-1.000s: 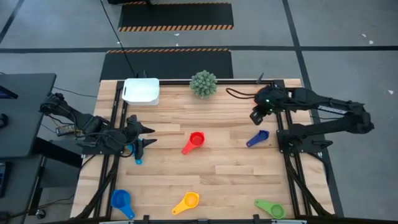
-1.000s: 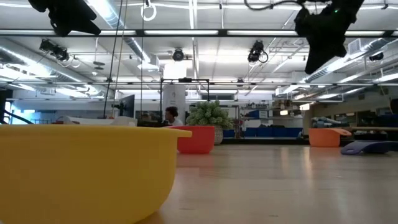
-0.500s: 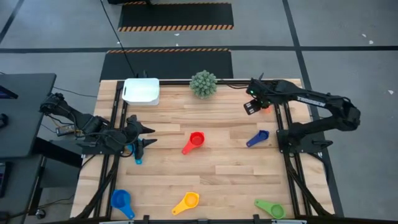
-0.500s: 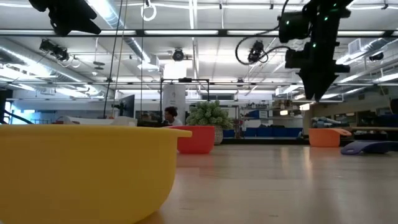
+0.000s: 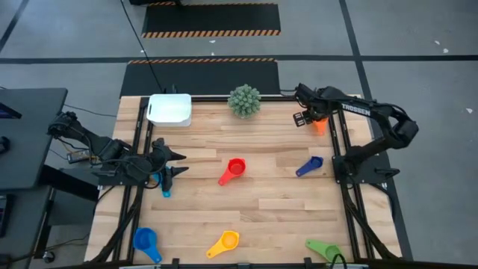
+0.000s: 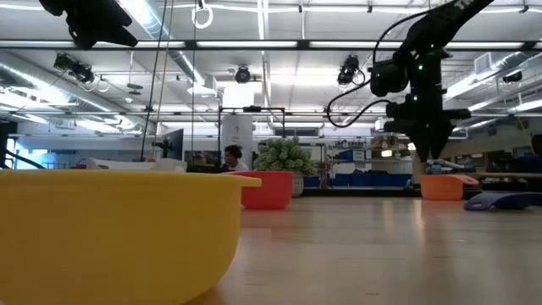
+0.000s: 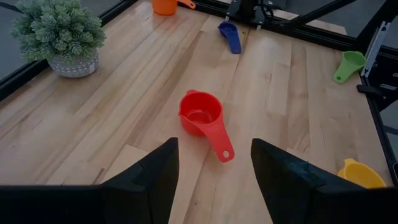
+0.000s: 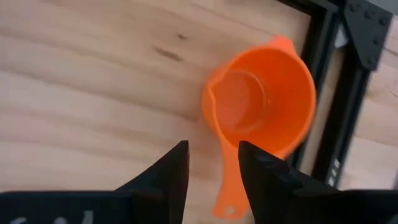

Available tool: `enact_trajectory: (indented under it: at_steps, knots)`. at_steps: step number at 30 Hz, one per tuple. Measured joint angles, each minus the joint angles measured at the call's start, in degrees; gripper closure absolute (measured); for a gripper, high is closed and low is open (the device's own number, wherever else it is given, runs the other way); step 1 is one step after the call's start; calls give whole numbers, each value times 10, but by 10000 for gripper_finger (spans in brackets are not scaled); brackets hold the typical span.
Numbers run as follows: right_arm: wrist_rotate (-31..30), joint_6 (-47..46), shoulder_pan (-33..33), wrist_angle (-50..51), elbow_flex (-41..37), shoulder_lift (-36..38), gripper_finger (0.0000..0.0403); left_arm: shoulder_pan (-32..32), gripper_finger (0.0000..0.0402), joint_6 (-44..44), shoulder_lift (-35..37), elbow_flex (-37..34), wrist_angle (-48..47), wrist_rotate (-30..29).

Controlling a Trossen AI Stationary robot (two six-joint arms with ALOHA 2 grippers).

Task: Nest measuring cups in basket
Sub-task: Move the orange measuring cup between the red measuring cup and the violet measuring cup

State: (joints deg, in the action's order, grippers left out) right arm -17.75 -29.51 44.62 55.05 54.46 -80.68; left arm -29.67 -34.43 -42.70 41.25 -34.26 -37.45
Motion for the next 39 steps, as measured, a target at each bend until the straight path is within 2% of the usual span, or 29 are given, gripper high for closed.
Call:
enact_trajectory:
  at_steps: [5, 16, 19, 22, 24, 29, 33, 39]
  knots:
    - [9, 26, 19, -37, 0, -36, 257, 0, 196, -1, 0, 0, 1, 0]
    - [10, 44, 56, -39, 0, -128, 263, 0, 196, 0, 0, 0, 1, 0]
    - [28, 73, 58, -39, 0, -140, 297, 0, 196, 0, 0, 0, 1, 0]
    - [52, 84, 50, -40, 0, -139, 366, 0, 196, 0, 0, 0, 1, 0]
    - [55, 94, 41, -39, 0, -133, 388, 0, 196, 0, 0, 0, 1, 0]
    - [90, 115, -4, -15, 11, -120, 393, 0, 196, 1, 0, 0, 1, 0]
    - [122, 136, -81, 25, 54, -120, 393, 0, 196, 1, 0, 0, 1, 0]
    - [171, 173, -204, 32, 124, -120, 393, 0, 196, -12, 0, 0, 1, 0]
